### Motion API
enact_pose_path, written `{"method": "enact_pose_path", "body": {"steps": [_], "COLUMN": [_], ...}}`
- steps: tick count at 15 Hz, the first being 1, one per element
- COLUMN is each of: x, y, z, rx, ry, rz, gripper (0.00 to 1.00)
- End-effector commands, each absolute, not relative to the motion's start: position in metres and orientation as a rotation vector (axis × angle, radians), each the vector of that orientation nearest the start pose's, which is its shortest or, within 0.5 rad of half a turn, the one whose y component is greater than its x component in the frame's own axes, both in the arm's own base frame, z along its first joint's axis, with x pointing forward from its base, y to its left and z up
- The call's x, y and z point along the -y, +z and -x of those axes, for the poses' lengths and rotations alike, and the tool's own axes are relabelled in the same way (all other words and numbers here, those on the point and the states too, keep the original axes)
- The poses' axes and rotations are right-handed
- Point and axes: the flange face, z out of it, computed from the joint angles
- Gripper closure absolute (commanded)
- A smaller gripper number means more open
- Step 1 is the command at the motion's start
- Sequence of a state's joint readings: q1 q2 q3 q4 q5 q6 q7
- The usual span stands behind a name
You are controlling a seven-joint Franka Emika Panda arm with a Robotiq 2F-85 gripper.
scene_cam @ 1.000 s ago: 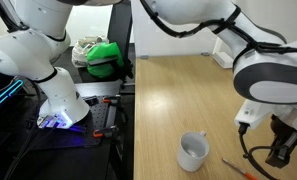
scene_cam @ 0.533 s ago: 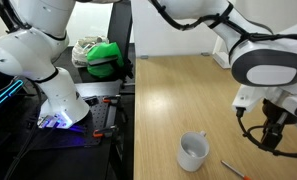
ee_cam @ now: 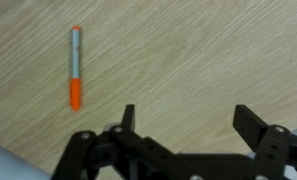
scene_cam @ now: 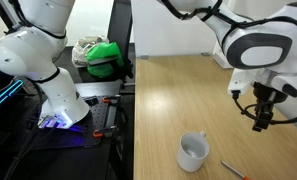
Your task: Move the orange pen to the right side of the table
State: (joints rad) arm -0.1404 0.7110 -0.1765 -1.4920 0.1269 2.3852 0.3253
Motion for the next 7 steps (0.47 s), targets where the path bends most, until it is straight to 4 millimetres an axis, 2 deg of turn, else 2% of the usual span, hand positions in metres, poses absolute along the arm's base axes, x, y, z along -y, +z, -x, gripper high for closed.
{"method": "enact_pose_path", "body": {"steps": [1, 7], "x": [0.2059, 0.2100], "y": [0.2739, 0.2718], "z": [-0.7047, -0.7034], "rx": [-1.038, -1.046], "ry": [-0.303, -0.299], "rz": [2.965, 2.964], "gripper": [0.00, 0.00]}}
